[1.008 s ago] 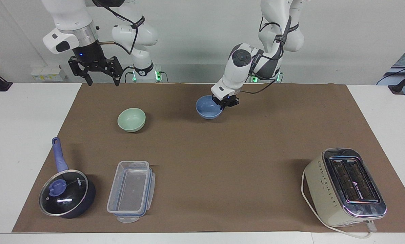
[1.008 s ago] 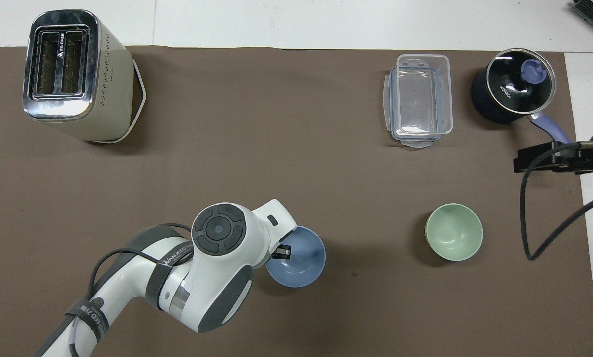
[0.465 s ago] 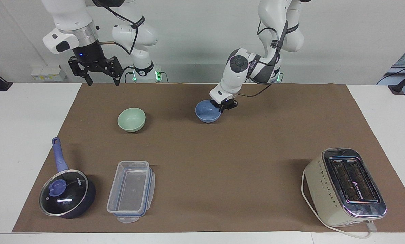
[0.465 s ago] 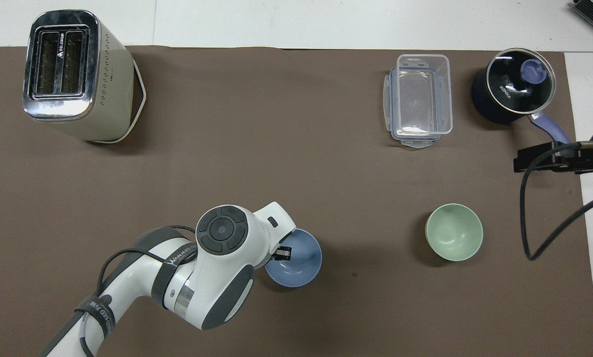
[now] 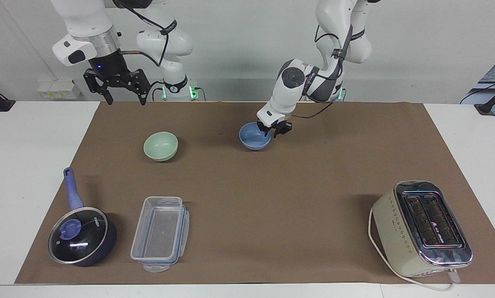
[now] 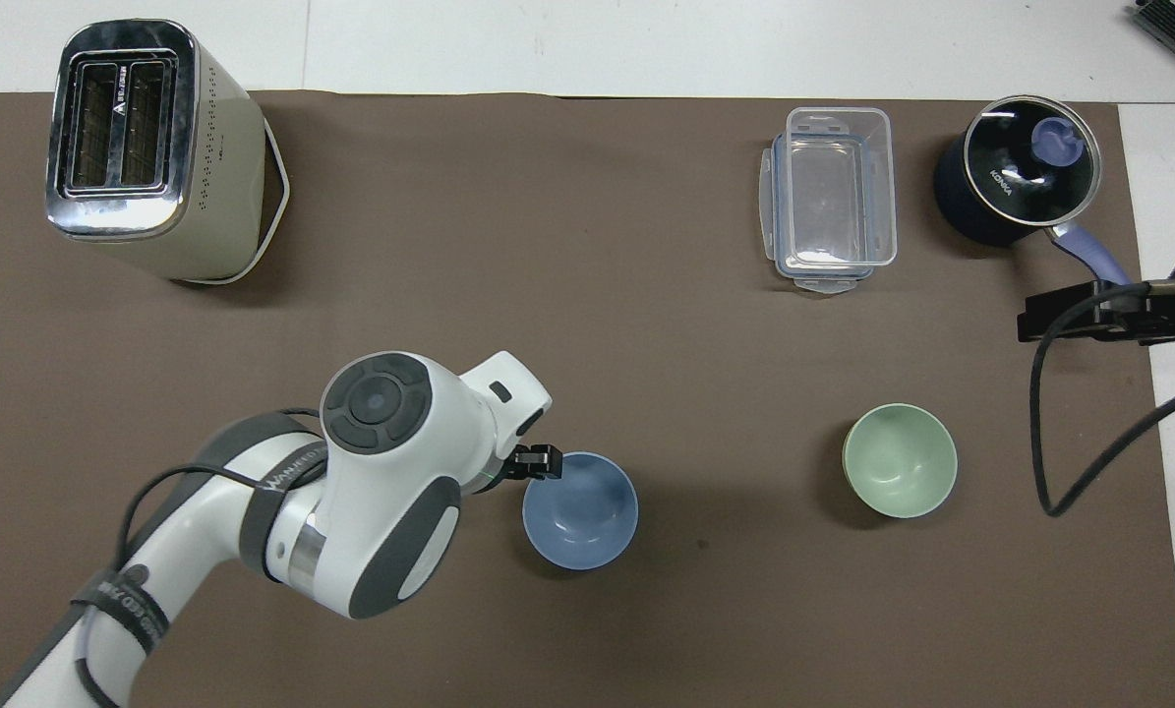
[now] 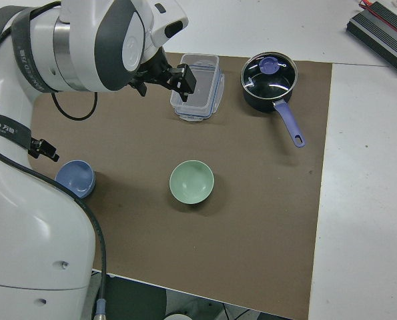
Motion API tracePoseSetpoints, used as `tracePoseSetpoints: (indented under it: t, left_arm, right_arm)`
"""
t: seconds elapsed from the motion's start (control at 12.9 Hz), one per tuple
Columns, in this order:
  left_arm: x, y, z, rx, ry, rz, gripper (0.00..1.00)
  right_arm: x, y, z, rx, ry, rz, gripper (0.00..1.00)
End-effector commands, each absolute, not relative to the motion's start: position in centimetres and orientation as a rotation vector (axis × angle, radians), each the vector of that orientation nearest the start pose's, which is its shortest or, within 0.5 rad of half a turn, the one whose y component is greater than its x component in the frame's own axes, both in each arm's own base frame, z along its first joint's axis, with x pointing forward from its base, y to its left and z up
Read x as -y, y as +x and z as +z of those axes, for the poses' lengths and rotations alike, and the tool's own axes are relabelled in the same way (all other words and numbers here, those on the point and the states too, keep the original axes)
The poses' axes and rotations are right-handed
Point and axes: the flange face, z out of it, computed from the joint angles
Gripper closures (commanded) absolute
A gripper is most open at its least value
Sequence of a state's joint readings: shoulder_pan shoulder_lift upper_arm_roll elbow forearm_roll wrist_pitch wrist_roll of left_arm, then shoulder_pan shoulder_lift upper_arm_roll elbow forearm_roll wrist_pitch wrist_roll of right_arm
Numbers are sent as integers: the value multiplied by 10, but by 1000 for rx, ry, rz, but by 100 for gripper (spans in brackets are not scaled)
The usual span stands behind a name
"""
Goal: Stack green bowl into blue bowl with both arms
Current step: 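Release the blue bowl and retract the left gripper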
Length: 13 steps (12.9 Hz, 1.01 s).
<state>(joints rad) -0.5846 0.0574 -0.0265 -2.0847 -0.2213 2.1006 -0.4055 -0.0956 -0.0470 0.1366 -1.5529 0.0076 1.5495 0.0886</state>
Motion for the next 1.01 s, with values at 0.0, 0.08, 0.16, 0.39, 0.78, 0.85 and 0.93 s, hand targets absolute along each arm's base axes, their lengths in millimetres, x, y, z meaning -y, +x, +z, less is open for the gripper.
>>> tracePoseSetpoints:
  t: [0.0,0.08,0.16,0.39,0.78,0.85,0.93]
  left_arm:
    - [291,470,442,-52,-3308,201,0]
    - [277,479,455,-14,-3314,176,0]
    - [261,490,469,31,-3321,154,0]
    - [218,523,514,111,-3339,107,0]
    - [132,559,555,64,-3299,-50,0]
    - [112,563,560,53,-3287,-52,0]
    - [98,565,565,18,-3277,-51,0]
  right_arm:
    - [-21,529,657,-52,-3136,-61,0]
    - [-21,530,657,-50,-3136,-59,0]
    - [-21,530,657,-52,-3136,-61,0]
    - [-21,530,657,-52,-3136,-61,0]
    - [-21,530,657,-55,-3136,-61,0]
    - [-21,530,657,-52,-3136,-61,0]
    - [-21,530,657,-52,-3136,-61,0]
